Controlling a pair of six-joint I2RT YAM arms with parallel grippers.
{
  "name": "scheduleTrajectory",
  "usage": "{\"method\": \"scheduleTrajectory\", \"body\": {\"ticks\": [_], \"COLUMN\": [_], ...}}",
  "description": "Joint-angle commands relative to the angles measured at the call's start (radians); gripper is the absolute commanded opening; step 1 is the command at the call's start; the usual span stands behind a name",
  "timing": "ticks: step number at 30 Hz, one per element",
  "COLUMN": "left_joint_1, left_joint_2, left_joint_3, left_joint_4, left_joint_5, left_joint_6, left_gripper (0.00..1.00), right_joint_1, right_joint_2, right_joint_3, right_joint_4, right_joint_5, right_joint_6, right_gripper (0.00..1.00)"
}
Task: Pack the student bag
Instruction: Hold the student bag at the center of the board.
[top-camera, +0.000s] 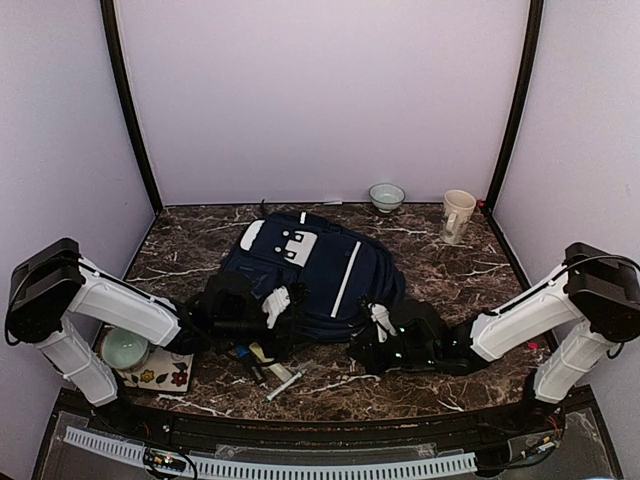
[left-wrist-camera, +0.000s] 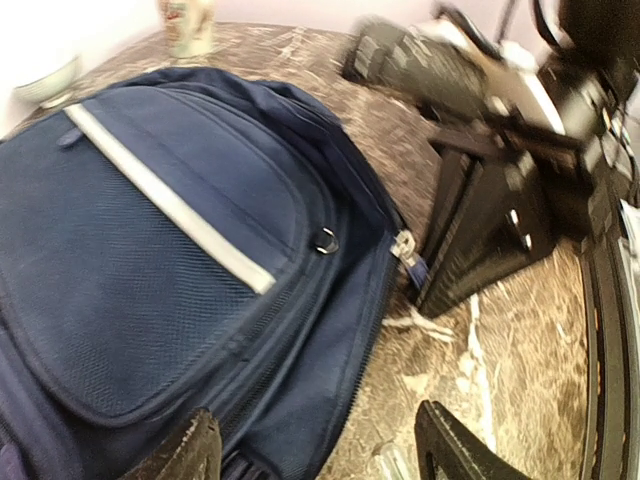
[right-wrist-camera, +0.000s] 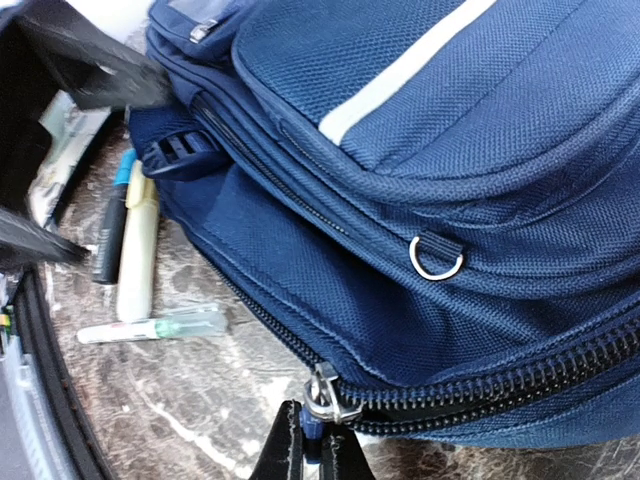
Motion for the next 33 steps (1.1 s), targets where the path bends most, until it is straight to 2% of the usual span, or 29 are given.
{"method": "scheduleTrajectory", "body": {"ticks": [1, 6, 14, 17, 20, 21, 22, 23, 29, 33], "left_joint_1": [-0.003, -0.003, -0.004, -0.004, -0.003, -0.003, -0.003, -0.003, -0.004, -0.004], "left_joint_2": [0.043, 0.119, 0.205, 0.226, 0.236, 0.235, 0.232, 0.227, 0.179, 0.156], "left_joint_3": [0.047, 0.109, 0.161, 0.172, 0.170, 0.168, 0.165, 0.158, 0.105, 0.080], "left_joint_4": [0.005, -0.011, -0.012, -0.018, -0.011, -0.009, -0.007, -0.002, 0.031, 0.026], "left_joint_5": [0.112, 0.172, 0.209, 0.201, 0.189, 0.185, 0.177, 0.166, 0.095, 0.070], "left_joint_6": [0.111, 0.146, 0.156, 0.157, 0.157, 0.157, 0.156, 0.153, 0.146, 0.151], "left_gripper": [0.68, 0.66, 0.50, 0.42, 0.28, 0.21, 0.05, 0.00, 0.00, 0.00], "right_joint_1": [-0.026, -0.053, -0.094, -0.100, -0.110, -0.115, -0.121, -0.132, -0.185, -0.230], "right_joint_2": [-0.051, -0.079, -0.042, -0.043, -0.060, -0.068, -0.080, -0.096, -0.171, -0.186], "right_joint_3": [-0.032, -0.069, -0.125, -0.125, -0.128, -0.131, -0.136, -0.144, -0.164, -0.177], "right_joint_4": [0.082, 0.133, 0.292, 0.301, 0.295, 0.294, 0.292, 0.292, 0.219, 0.235], "right_joint_5": [-0.120, -0.181, -0.267, -0.279, -0.285, -0.285, -0.285, -0.281, -0.216, -0.219], "right_joint_6": [0.015, 0.039, 0.115, 0.118, 0.117, 0.116, 0.119, 0.121, 0.103, 0.107], "right_gripper": [0.00, 0.00, 0.00, 0.00, 0.00, 0.00, 0.00, 0.00, 0.00, 0.00]}}
